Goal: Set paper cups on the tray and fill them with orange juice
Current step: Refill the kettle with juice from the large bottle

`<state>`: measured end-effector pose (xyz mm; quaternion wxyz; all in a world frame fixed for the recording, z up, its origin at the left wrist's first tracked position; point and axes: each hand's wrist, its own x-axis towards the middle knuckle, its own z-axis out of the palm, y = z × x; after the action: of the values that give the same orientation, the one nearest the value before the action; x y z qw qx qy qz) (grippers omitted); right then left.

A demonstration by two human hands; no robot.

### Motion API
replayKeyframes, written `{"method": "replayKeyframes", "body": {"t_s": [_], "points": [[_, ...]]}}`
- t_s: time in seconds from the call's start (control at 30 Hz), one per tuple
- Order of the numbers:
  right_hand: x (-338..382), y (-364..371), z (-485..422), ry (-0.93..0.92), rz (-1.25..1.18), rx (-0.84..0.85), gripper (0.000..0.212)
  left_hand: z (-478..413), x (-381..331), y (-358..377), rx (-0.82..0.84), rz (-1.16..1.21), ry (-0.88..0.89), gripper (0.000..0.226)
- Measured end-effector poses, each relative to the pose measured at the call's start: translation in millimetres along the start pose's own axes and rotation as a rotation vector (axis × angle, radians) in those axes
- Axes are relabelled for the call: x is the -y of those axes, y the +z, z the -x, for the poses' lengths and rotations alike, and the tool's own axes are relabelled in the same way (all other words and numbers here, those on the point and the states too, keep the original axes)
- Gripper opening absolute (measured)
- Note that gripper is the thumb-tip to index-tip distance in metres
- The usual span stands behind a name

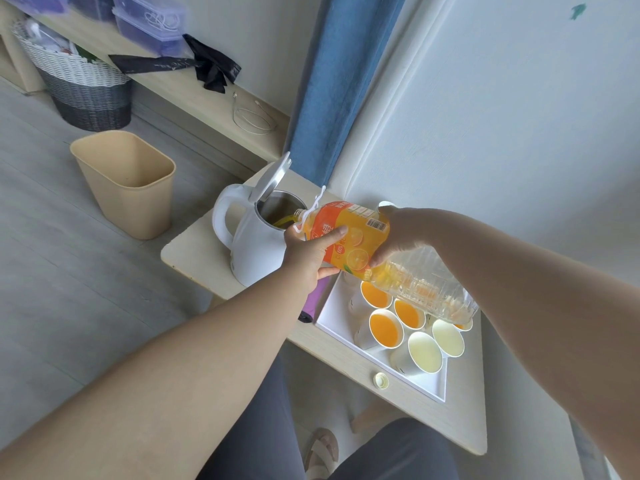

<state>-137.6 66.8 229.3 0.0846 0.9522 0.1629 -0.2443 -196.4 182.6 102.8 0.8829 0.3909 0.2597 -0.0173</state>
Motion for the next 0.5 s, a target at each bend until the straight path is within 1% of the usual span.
{"method": "replayKeyframes", "body": {"t_s": [0.07,0.17,0.23,0.5], "points": [[-0.3,-0.2,0.9,0.007,-0.014,0.004,0.095,0.5,-0.3,0.2,0.0,-0.002,-0.002,0.086],[0.9,-0.4,2.3,0.021,-0.033,-0.003,0.11,0.7,-0.6,0.0,-0.002,-0.002,-0.006,0.087],[1.1,-0.9,3.1,0.033,-0.048,-0.01,0.115,0.4,-0.6,-0.1,-0.002,0.0,-0.007,0.086],[0.2,-1.7,3.7,0.012,-0.035,-0.008,0.107,0.7,-0.4,-0.4,0.006,0.006,-0.02,0.085]]}}
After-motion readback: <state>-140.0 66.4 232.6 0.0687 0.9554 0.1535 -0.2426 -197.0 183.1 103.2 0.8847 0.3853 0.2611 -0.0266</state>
